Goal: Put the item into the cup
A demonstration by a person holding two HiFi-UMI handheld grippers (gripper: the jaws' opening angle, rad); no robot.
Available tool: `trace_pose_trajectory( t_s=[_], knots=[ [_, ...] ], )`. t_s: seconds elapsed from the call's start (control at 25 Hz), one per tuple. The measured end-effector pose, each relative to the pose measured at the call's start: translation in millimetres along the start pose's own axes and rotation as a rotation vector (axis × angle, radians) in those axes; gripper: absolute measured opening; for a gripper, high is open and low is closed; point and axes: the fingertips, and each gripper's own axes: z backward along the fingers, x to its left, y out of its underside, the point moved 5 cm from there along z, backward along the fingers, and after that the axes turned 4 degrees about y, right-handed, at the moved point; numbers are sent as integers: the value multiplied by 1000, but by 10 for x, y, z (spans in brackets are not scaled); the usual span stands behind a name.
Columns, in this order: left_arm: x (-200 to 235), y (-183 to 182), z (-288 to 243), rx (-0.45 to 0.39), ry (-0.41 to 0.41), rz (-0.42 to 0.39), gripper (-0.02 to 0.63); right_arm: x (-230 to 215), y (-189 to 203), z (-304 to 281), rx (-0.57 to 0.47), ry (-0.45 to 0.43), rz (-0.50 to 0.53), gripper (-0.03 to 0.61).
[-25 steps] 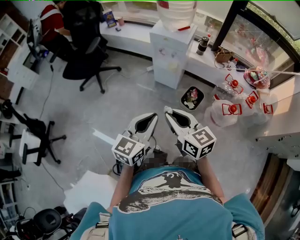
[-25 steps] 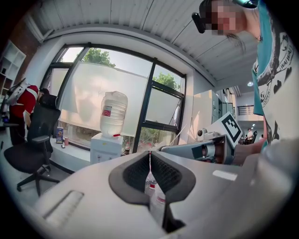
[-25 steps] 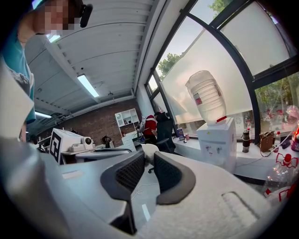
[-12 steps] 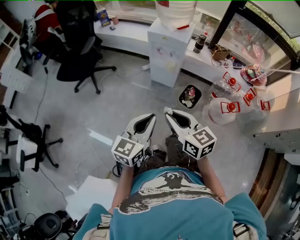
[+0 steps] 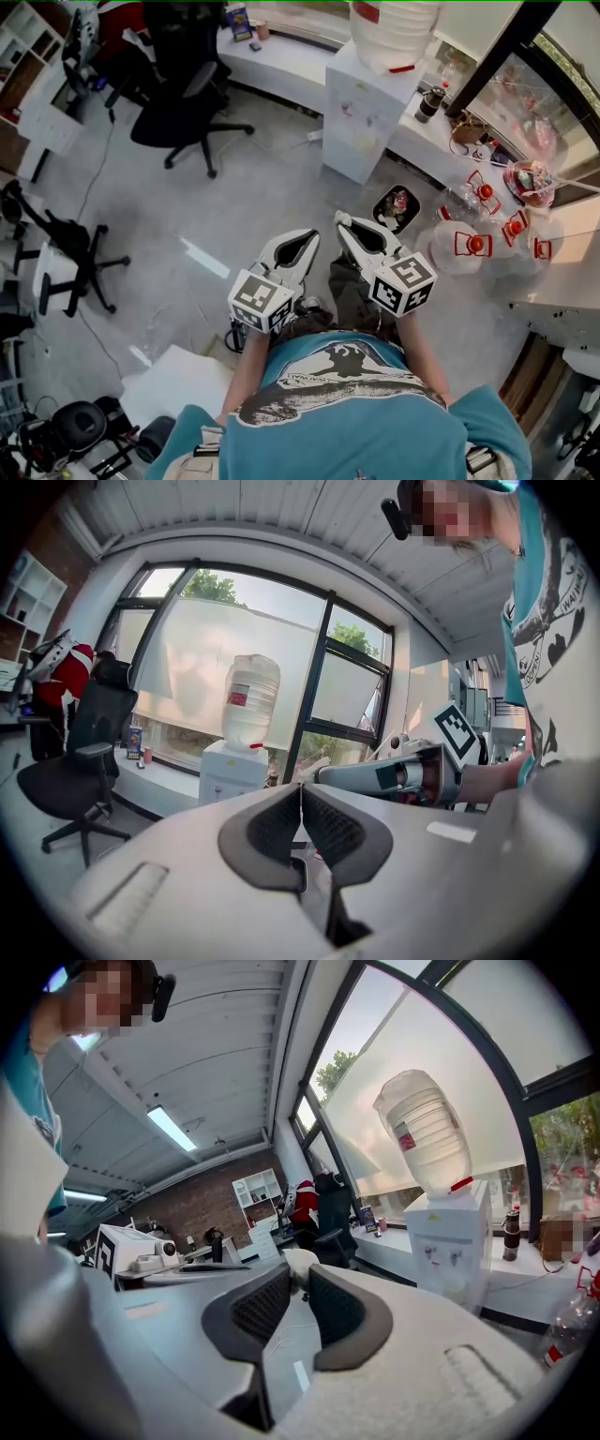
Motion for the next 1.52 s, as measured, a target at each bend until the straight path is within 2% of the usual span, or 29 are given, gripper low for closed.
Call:
trace_pose_trajectory(
  t_s=[0.24,0.48,0.92,1.32,1.52],
  knots=[
    [332,-237,-467,-9,-32,-1,5,-467,-318,-284,4,-40,16,66],
    [518,-437,-1006,-8,-38,-5,5,-1034,-591,-425,-1,-31,-9,66],
    [710,-630,-1886,14,-10,-18,11,-1891,-861,-529,-16,-11,-40,66],
    [709,-726,-2221,75,-2,-41,11,-2241,-863,-596,-14,-10,-112,66],
    [715,-745,-2296,82,15,-17,11,-2316,-806,-634,-4,-4,-142,66]
  ],
)
